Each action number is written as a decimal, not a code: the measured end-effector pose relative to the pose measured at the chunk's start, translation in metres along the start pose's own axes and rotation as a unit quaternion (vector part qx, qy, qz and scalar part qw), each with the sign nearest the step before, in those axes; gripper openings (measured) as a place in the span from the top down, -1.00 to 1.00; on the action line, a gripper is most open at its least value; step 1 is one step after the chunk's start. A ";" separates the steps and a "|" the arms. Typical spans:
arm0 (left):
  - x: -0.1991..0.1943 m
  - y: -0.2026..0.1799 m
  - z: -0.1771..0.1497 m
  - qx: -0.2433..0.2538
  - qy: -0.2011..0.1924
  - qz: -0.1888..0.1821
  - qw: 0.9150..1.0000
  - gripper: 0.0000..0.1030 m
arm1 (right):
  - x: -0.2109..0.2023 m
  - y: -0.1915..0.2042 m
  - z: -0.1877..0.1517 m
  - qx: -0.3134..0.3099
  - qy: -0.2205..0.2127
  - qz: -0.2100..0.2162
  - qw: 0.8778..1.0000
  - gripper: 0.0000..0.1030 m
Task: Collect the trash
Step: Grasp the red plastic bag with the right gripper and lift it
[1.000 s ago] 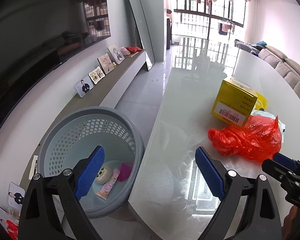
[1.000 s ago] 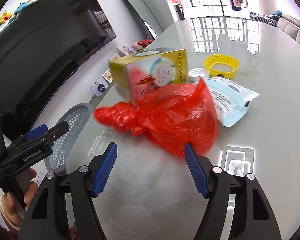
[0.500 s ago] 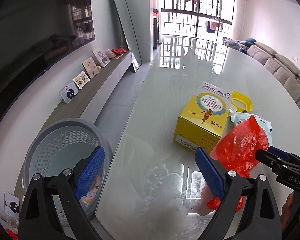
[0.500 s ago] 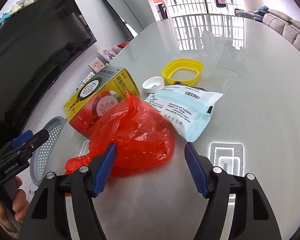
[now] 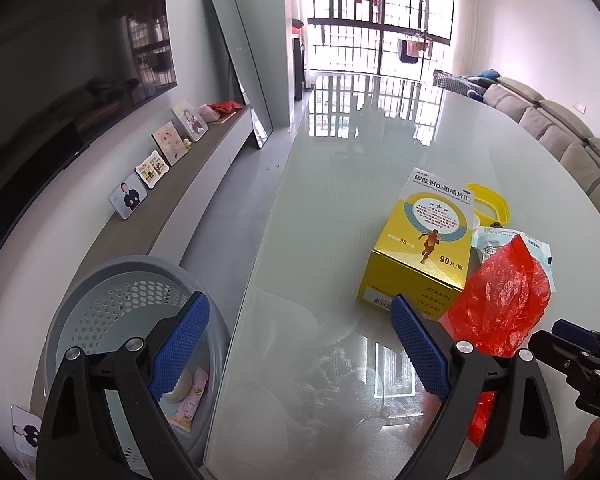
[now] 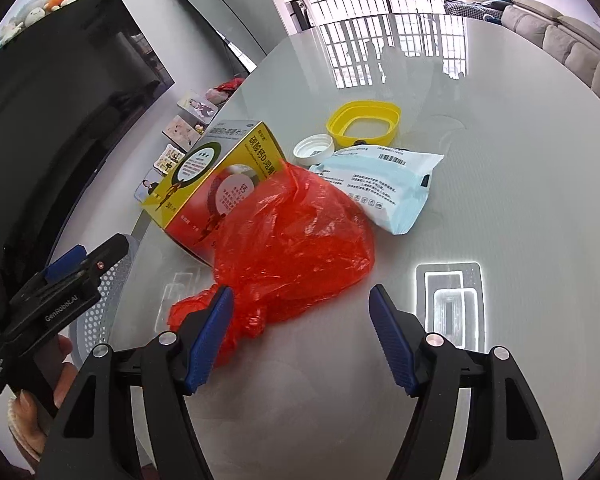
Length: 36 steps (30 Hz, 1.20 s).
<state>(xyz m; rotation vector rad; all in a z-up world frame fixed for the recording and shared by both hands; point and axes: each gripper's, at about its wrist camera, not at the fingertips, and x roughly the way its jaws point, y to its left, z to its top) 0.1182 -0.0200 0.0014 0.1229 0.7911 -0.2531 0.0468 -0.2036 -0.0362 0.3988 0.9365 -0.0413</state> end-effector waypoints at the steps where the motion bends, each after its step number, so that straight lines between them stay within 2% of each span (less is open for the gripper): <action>1: 0.000 0.003 0.000 0.004 -0.001 -0.003 1.000 -0.75 | -0.001 0.004 -0.003 0.001 -0.003 -0.002 1.000 -0.30; 7: -0.006 0.023 -0.007 0.000 -0.013 -0.019 1.000 -0.75 | 0.004 0.034 -0.010 0.007 0.002 -0.023 1.000 -0.30; 13: -0.011 0.041 -0.015 -0.001 -0.020 -0.025 0.999 -0.75 | 0.004 0.056 -0.007 0.023 -0.009 -0.064 0.998 -0.30; 15: -0.014 0.045 -0.017 -0.001 -0.025 -0.027 0.999 -0.75 | 0.007 0.059 -0.004 0.030 -0.010 -0.080 0.996 -0.37; 21: -0.018 0.051 -0.019 -0.002 -0.033 -0.032 0.999 -0.75 | 0.028 0.061 -0.003 0.053 0.010 -0.119 0.991 -0.37; 29: -0.016 0.049 -0.020 -0.006 -0.027 -0.044 0.999 -0.75 | 0.040 0.058 -0.009 0.038 0.018 -0.120 0.992 -0.35; 31: -0.015 0.046 -0.019 -0.005 -0.024 -0.050 0.998 -0.75 | 0.040 0.057 -0.012 0.035 0.019 -0.108 0.993 -0.24; 33: -0.015 0.041 -0.018 -0.002 -0.022 -0.055 0.998 -0.75 | 0.039 0.055 -0.014 0.025 0.021 -0.095 0.995 0.09; 36: -0.016 0.033 -0.018 0.004 -0.020 -0.060 0.998 -0.76 | 0.035 0.058 -0.017 0.006 0.017 -0.082 0.996 0.26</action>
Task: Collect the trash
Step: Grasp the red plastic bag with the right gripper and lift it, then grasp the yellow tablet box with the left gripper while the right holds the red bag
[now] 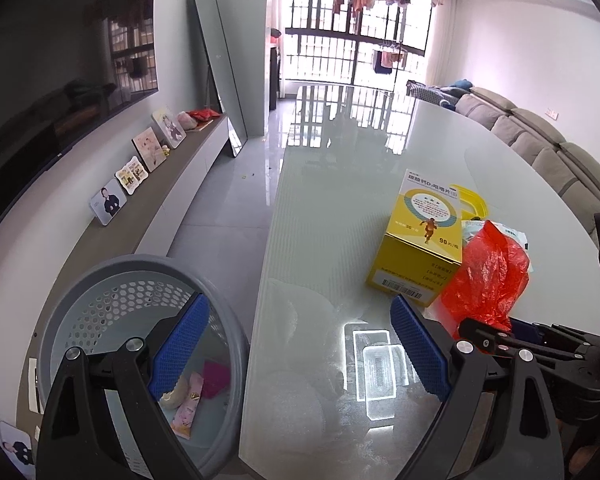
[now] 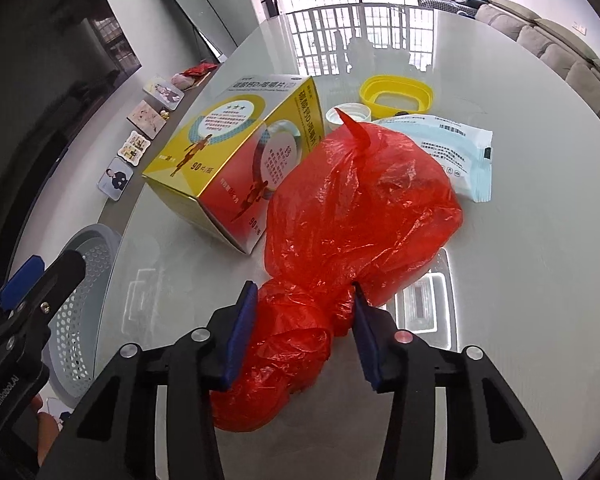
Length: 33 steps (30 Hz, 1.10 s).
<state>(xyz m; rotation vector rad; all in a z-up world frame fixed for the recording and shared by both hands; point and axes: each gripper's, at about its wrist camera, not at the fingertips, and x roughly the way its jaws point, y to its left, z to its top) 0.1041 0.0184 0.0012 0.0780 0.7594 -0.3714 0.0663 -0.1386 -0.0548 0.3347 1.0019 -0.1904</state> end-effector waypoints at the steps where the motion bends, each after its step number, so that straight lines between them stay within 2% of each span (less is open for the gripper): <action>1: 0.000 -0.003 0.000 0.002 0.001 -0.002 1.000 -0.76 | -0.003 -0.001 -0.001 -0.004 -0.002 0.004 1.000 0.28; 3: 0.000 -0.009 0.002 0.006 0.001 -0.005 1.000 -0.76 | -0.008 -0.005 -0.004 -0.009 -0.004 0.016 1.000 0.35; 8: -0.001 -0.025 0.005 0.016 0.000 -0.011 1.000 -0.76 | -0.031 -0.020 -0.010 -0.010 -0.017 0.036 0.999 0.36; 16: 0.003 -0.060 0.012 0.033 0.002 -0.023 0.999 -0.79 | -0.076 -0.070 -0.010 0.020 -0.061 0.016 0.998 0.36; 23: 0.015 -0.086 0.029 0.047 0.007 -0.027 0.999 -0.79 | -0.086 -0.113 -0.002 0.048 -0.071 0.018 0.996 0.36; 33: 0.060 -0.101 0.063 0.055 0.039 -0.023 0.997 -0.80 | -0.085 -0.136 0.020 0.057 -0.079 0.038 0.995 0.36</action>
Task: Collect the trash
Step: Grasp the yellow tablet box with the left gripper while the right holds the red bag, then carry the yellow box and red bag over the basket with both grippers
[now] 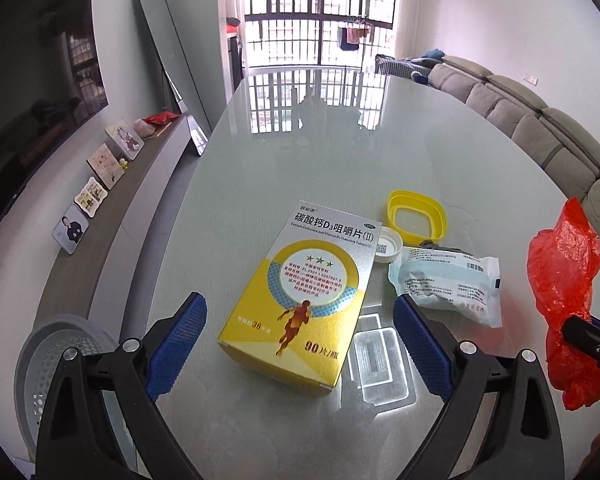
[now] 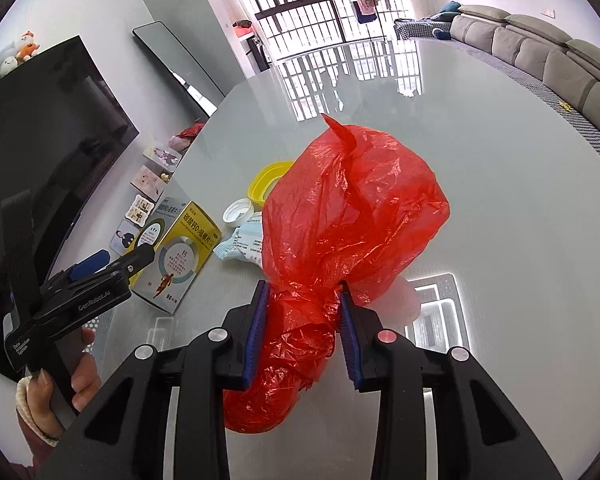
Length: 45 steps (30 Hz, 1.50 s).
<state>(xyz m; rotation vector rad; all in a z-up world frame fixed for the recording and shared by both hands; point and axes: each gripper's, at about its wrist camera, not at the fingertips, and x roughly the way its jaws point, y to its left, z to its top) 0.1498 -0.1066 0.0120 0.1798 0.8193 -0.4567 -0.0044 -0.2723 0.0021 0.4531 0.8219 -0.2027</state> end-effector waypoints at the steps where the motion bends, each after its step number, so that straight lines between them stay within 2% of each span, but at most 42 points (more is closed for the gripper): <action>1: 0.006 -0.001 0.002 0.003 0.006 0.002 1.000 -0.80 | 0.004 0.002 0.000 0.001 0.001 0.003 1.000 0.36; 8: 0.040 -0.003 0.004 0.006 0.047 -0.001 0.999 -0.80 | 0.019 -0.009 0.005 0.010 0.021 0.017 1.000 0.36; 15: 0.059 -0.002 0.002 0.001 0.070 0.001 0.998 -0.78 | 0.029 -0.016 0.011 0.012 0.030 0.028 0.999 0.36; 19: 0.061 -0.001 0.004 0.001 0.071 0.006 0.997 -0.59 | 0.033 -0.020 0.013 0.013 0.035 0.031 0.999 0.36; 21: 0.063 -0.002 0.004 -0.004 0.075 -0.004 0.997 -0.43 | 0.034 -0.022 0.013 0.014 0.036 0.032 0.999 0.36; 30: 0.050 -0.004 0.001 -0.008 0.060 -0.009 0.998 -0.20 | 0.034 -0.023 0.016 0.012 0.035 0.033 0.999 0.36; 45: -0.007 0.008 -0.013 -0.023 0.008 0.029 0.999 -0.19 | 0.019 -0.012 0.009 -0.019 0.023 0.049 0.998 0.36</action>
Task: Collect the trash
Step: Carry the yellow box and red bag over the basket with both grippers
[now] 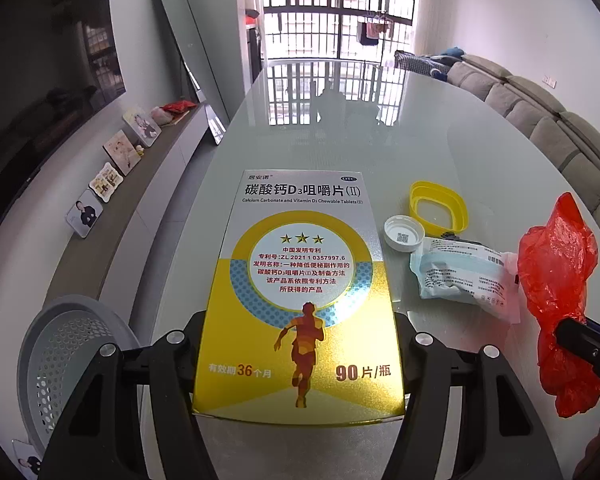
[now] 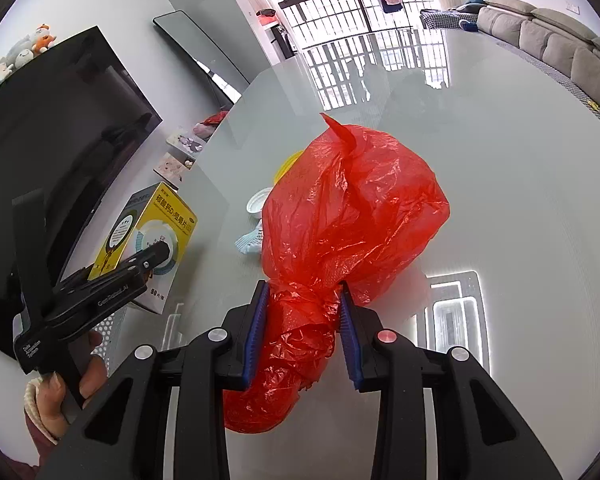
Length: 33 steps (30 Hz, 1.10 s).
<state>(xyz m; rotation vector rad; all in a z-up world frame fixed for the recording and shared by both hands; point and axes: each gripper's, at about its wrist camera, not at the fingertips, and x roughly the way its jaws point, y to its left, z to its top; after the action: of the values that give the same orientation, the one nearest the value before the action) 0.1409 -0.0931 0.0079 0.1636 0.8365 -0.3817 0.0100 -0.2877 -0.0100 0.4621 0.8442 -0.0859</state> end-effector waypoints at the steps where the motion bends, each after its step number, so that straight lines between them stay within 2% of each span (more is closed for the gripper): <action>1: -0.004 0.002 -0.001 -0.002 -0.002 0.002 1.000 -0.19 | -0.001 0.001 -0.002 -0.003 -0.001 0.002 1.000 0.36; 15: -0.054 0.061 -0.036 -0.040 -0.028 0.057 0.997 -0.19 | -0.009 0.038 -0.013 -0.073 0.003 0.033 0.997 0.36; 25: -0.082 0.107 -0.068 -0.080 -0.038 0.102 0.991 -0.20 | 0.004 0.096 -0.025 -0.158 0.008 0.059 0.986 0.36; 33: -0.092 0.151 -0.097 -0.125 -0.036 0.146 0.981 -0.20 | 0.026 0.149 -0.034 -0.220 0.018 0.065 0.973 0.36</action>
<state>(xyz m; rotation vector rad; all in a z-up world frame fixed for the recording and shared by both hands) 0.0773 0.0985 0.0114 0.0375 0.7683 -0.0044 0.0416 -0.1363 0.0054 0.1005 0.8372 0.2289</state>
